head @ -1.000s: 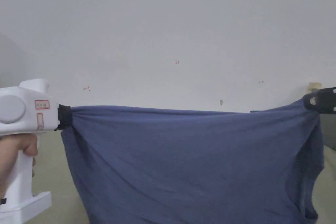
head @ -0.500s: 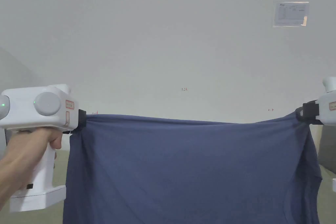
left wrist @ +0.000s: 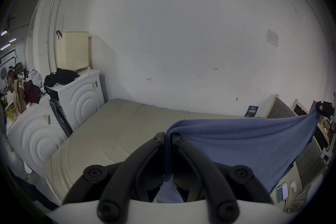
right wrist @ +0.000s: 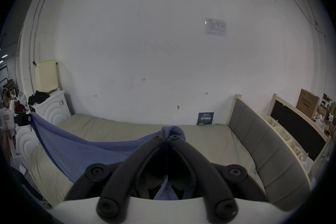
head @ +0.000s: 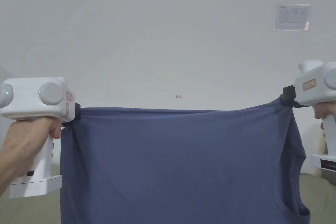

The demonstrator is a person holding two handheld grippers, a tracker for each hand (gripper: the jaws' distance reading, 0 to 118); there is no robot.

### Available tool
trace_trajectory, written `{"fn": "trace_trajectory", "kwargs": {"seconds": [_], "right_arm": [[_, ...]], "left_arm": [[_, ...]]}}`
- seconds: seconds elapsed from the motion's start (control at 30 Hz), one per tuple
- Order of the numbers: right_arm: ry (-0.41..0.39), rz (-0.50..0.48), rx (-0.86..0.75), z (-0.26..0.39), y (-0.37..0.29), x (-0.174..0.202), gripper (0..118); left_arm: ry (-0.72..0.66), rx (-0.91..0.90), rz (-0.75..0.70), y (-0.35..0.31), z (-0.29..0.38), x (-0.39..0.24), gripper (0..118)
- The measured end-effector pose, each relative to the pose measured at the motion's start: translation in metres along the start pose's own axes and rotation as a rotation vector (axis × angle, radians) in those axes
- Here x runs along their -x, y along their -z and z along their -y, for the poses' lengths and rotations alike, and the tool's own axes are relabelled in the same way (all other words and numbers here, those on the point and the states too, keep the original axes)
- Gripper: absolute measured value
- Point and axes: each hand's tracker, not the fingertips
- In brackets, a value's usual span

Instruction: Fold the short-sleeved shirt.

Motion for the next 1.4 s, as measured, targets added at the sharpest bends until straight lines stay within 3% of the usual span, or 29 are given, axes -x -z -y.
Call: {"fn": "trace_trajectory", "kwargs": {"seconds": [0.4,0.67,0.83,1.07,1.17,1.27,1.4], "right_arm": [[-0.054,0.055,-0.033,-0.051,0.101,0.02,2],[-0.04,0.089,0.004,-0.037,0.155,0.026,2],[-0.045,0.077,0.075,0.027,0.185,0.016,2],[0.048,0.026,0.244,0.171,0.163,-0.005,2],[0.068,0.022,0.301,0.227,0.134,-0.014,2],[0.149,-0.003,0.335,0.281,0.094,-0.025,2],[0.115,-0.025,0.375,0.339,0.026,-0.02,2]], "left_arm": [[0.036,-0.023,-0.089,0.095,-0.031,-0.042,6],[0.063,0.042,-0.111,0.17,-0.002,-0.06,6],[0.074,0.112,-0.094,0.204,0.053,-0.065,6],[0.107,0.234,-0.038,0.196,0.17,-0.057,6],[0.112,0.284,-0.017,0.18,0.219,-0.042,6],[0.13,0.339,-0.008,0.152,0.268,-0.026,6],[0.134,0.381,0.02,0.108,0.323,-0.001,6]]}}
